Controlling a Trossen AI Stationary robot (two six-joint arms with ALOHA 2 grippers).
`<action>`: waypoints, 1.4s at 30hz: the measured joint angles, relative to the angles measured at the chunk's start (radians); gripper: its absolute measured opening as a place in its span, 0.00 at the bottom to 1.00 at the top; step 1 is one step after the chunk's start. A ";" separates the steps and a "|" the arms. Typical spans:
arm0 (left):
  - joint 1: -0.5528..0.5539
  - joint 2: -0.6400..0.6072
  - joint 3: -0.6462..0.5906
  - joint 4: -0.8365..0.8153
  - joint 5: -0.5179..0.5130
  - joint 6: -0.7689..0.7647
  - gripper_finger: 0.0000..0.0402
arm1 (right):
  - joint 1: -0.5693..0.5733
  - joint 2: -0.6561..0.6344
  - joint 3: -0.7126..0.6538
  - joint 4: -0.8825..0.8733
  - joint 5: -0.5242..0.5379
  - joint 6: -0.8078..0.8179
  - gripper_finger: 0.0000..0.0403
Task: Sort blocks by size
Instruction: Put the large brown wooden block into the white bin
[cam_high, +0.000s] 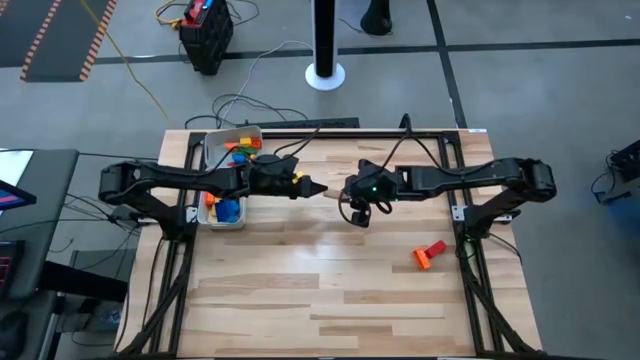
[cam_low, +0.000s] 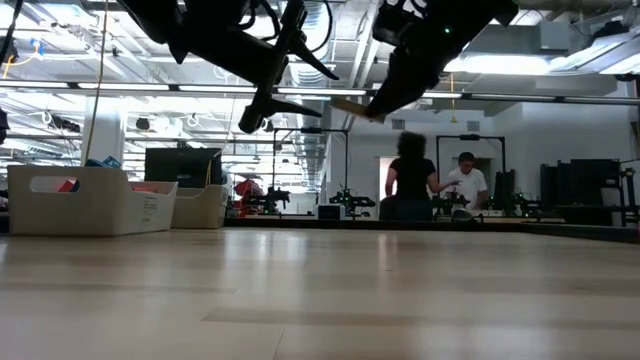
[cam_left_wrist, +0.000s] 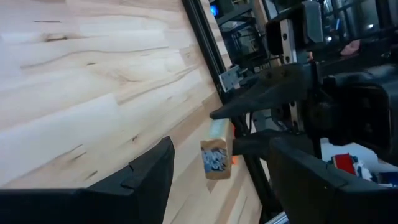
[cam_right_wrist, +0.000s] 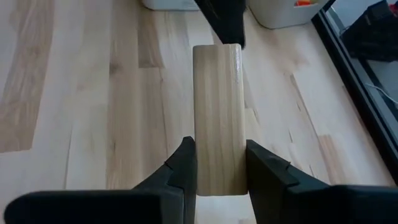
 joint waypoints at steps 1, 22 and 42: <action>-0.001 0.000 0.000 0.001 0.000 -0.006 0.61 | 0.000 0.000 0.000 0.005 0.000 0.000 0.31; -0.061 0.000 0.000 0.022 -0.100 -0.029 0.45 | 0.026 0.002 0.000 0.162 -0.003 -0.019 0.31; -0.025 0.002 -0.002 -0.084 -0.144 0.081 0.13 | -0.005 -0.005 0.004 0.181 -0.003 0.024 0.65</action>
